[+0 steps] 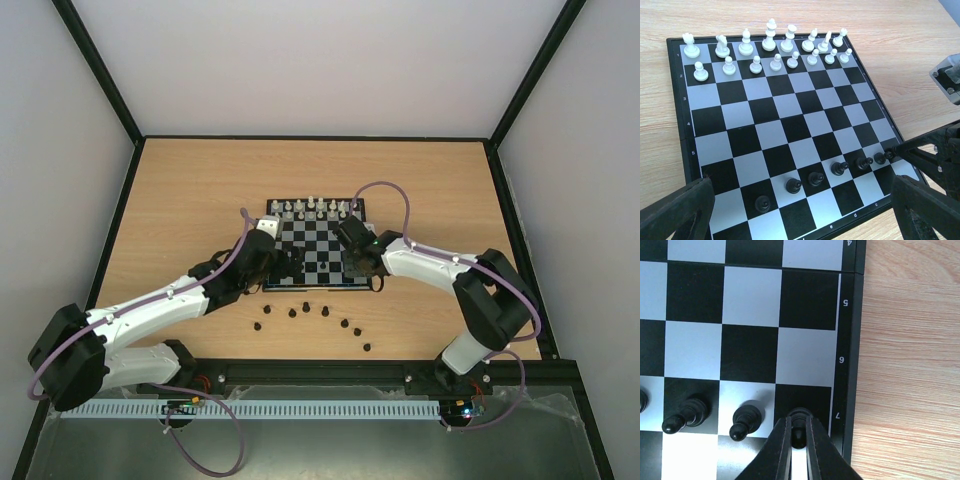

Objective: Set up the chess pieces on the board
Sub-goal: Place the chess piece on the chessboard.

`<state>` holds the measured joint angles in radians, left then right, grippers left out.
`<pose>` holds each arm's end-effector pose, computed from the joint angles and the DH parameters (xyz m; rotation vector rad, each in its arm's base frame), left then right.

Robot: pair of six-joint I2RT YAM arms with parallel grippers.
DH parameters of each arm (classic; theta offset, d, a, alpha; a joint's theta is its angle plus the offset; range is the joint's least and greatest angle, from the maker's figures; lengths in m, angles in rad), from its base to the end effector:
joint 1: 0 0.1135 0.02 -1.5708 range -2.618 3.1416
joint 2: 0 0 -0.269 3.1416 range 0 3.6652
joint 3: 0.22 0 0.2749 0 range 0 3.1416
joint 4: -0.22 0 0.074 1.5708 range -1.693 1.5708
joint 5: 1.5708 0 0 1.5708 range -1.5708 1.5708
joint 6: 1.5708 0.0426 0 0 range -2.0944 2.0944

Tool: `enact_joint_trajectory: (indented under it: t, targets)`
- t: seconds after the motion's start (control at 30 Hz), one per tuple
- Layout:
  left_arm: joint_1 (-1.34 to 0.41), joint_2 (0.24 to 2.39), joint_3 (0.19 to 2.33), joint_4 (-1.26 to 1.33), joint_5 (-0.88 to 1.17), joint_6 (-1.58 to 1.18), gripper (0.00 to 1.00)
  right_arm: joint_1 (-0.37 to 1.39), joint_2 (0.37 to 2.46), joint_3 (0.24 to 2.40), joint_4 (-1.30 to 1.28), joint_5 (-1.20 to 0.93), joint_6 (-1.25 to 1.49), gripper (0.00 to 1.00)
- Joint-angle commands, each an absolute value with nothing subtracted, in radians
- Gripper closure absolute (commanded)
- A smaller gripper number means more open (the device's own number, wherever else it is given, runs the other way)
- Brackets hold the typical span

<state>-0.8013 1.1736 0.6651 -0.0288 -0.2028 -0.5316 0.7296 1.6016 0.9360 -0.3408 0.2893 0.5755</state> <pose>0.2002 -0.1944 0.2241 0.1657 2.1448 -0.5827 0.2599 0.2161 0.1669 -0.0878 2.5198 0.1519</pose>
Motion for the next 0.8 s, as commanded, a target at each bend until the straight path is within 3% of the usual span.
enact_joint_trajectory:
  t: [0.0, 0.27, 0.5, 0.67, 0.77]
  targets:
    - [-0.79, 1.183, 0.664, -0.032, -0.204, -0.534, 0.01, 0.719, 1.622, 0.953, -0.345, 0.278, 0.556, 0.96]
    - [-0.787, 1.186, 0.665, -0.032, -0.203, -0.533, 0.01, 0.714, 1.632, 0.949, -0.348, 0.283, 0.56, 0.92]
    - [-0.783, 1.196, 0.663, -0.028, -0.198, -0.535, 0.01, 0.714, 1.627, 0.945, -0.351, 0.287, 0.561, 0.77]
    - [-0.782, 1.19, 0.657, -0.024, -0.203, -0.539, 0.01, 0.715, 1.573, 0.938, -0.347, 0.303, 0.554, 0.75]
    - [-0.779, 1.197, 0.662, -0.041, -0.23, -0.541, 0.01, 0.715, 1.509, 0.919, -0.338, 0.315, 0.548, 0.68]
